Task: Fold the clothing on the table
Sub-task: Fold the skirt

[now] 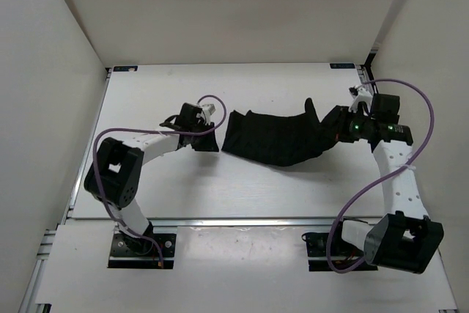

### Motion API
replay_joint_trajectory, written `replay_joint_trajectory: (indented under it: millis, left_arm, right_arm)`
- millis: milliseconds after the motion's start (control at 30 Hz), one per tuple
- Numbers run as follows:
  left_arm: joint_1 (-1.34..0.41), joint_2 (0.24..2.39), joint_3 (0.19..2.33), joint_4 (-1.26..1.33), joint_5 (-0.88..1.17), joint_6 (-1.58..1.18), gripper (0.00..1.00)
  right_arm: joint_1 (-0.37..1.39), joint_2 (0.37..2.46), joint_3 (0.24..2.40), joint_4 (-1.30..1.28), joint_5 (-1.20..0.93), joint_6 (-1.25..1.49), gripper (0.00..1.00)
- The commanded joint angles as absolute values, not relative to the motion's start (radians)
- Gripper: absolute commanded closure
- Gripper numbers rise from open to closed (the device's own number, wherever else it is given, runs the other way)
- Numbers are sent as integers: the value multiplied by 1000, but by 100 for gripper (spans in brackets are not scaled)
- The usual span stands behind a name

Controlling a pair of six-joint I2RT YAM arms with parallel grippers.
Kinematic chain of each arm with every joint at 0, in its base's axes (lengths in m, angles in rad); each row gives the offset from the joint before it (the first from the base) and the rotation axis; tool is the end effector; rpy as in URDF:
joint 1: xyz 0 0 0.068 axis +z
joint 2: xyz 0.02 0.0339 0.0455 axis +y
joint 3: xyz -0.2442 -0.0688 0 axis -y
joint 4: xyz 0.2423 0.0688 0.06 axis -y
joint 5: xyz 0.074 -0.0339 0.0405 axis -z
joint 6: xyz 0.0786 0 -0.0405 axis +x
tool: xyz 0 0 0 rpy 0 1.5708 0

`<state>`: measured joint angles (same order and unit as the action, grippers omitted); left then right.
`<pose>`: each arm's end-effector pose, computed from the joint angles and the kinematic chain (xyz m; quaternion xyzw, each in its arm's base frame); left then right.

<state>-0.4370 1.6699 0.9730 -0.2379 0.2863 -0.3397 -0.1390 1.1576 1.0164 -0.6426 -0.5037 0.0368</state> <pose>0.3143 -0.1713 0.1268 0.0903 0.9369 -0.2426 0.2351 0.2741 0.0000 0.2616 -0.0167 0.8994 0.2109 0.3826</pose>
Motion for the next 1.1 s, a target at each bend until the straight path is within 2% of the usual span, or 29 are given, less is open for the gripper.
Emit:
replay_joint_trajectory:
  millis: [0,133,367,567,800,1067]
  left_arm:
    - [-454,1698,997,-207,259,-330,69]
    - [-469,1759,1041,-158,255,-367,69]
    - [-515,1904,1201,-167,282,-373,69]
    - [-520,1965,1256,-173,307,-370,69]
    - [-520,2032,1281,-169,336,-371,70]
    - [-519,2042,1273,-133,359,-397,70]
  right_arm:
    - [-133,1141,1133,-733,-503,-92,100]
    - [-91,1187,1241,-793,-492,-141,100]
    - [104,1275,1331,-778,-352,-176,100]
    - [187,1423,1405,-764,-308,-160,100]
    - [248,1552,1566,-744,-334,-136,100]
    - [363,1594,1609,-707,-402,-166,100]
